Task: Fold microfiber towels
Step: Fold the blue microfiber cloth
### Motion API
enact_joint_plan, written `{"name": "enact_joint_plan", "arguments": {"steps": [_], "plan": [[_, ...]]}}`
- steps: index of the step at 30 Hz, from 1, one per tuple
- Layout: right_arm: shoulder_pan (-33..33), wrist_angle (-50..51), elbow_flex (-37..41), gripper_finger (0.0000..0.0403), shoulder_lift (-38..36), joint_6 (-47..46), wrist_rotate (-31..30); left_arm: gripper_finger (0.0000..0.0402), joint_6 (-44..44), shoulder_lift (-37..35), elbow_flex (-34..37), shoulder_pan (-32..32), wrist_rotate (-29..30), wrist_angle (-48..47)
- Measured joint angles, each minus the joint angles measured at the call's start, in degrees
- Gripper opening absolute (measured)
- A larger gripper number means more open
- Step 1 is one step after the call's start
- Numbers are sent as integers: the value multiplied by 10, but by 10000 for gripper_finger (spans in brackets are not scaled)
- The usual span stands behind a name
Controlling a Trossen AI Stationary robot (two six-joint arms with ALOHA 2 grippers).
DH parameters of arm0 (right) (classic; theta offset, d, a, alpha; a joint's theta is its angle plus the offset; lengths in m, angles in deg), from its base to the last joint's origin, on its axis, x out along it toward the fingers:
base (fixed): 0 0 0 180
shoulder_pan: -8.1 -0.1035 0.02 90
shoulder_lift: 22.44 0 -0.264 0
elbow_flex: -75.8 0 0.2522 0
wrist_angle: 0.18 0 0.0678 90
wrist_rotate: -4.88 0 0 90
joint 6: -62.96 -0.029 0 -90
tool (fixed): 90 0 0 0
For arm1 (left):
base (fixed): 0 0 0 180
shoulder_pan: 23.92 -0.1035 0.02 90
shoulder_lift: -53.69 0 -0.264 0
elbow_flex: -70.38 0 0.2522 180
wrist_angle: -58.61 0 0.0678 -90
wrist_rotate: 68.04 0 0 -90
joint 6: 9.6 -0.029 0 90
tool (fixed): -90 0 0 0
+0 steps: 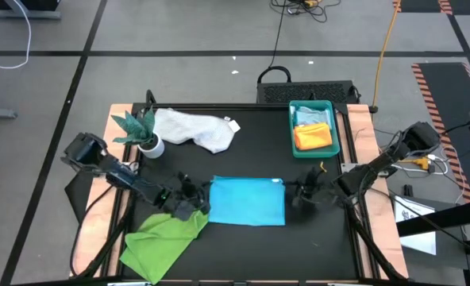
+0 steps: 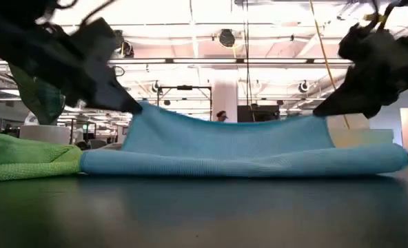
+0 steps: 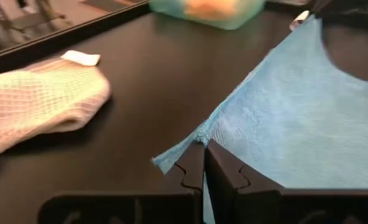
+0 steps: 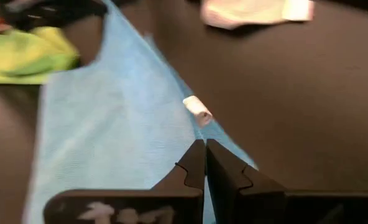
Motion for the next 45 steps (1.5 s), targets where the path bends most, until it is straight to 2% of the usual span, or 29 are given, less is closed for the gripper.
{"name": "enact_joint_plan", "arguments": {"steps": [4,6,12,16,19,22,26,30,34,38,42,45], "plan": [[37,22,0,0,0,2,9,7,-17,41,0,-36,-8,30],[54,23,2,0,0,3,32,4,-19,59,0,-49,-17,42],[86,19,30,0,0,-2,54,13,-11,90,0,-66,-34,50],[100,-36,56,0,0,22,49,4,-13,99,0,-66,-34,50],[111,-90,77,0,0,46,49,11,-12,100,0,-66,-31,49],[120,-101,87,3,0,58,50,19,-12,100,0,-70,-31,48],[126,-104,96,21,0,62,49,20,-13,100,0,-79,-32,43],[127,-116,103,55,0,70,48,21,-19,100,0,-91,-44,46],[127,-162,103,88,0,145,40,22,-34,89,0,-104,-49,51],[125,-233,103,92,-3,182,19,26,-55,62,0,-117,-66,52],[125,-293,103,80,-3,207,108,61,-72,40,0,-137,-80,58],[126,-278,102,65,2,180,158,90,-68,41,0,-157,-83,61]]}}
